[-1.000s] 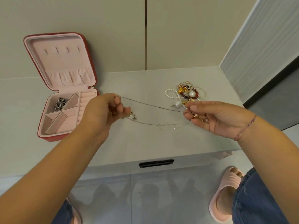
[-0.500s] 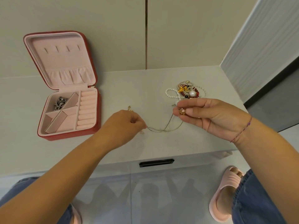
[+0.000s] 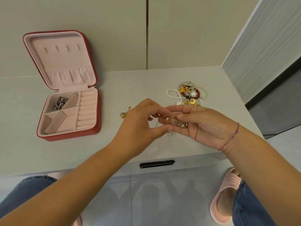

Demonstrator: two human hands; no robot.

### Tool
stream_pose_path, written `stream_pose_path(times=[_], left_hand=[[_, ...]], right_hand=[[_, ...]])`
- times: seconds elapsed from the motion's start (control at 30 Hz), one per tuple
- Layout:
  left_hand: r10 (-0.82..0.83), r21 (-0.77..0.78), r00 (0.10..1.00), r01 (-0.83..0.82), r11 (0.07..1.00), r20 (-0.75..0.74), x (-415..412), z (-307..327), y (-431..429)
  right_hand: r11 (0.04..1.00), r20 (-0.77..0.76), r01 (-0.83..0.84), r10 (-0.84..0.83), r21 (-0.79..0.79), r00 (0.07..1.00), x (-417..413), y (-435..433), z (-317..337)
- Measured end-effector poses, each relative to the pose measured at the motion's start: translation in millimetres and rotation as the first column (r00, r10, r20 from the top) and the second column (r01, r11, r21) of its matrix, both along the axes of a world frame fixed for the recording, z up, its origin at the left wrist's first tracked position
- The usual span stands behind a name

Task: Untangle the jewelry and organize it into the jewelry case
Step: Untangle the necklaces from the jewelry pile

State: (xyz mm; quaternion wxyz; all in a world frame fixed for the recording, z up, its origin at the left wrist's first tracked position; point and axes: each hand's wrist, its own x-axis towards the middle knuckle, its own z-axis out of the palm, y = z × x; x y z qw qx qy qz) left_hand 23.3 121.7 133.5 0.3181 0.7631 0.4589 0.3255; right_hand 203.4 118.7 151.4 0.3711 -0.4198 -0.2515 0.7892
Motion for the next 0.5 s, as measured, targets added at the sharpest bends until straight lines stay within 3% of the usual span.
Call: stream_pose_path(times=[0.37, 0.5], left_hand=[[0.01, -0.059, 0.997, -0.005, 0.998, 0.071, -3.4, -0.1, 4.2], [0.037, -0.102, 0.994, -0.027, 0.994, 0.098, -3.7, 4.5, 4.1]], right_hand=[[0.997, 0.041, -0.075, 0.075, 0.02, 0.996, 2.4, -1.1, 3.0], [0.99, 0.148, -0.123, 0.112, 0.068, 0.983, 0.2, -1.8, 3.0]])
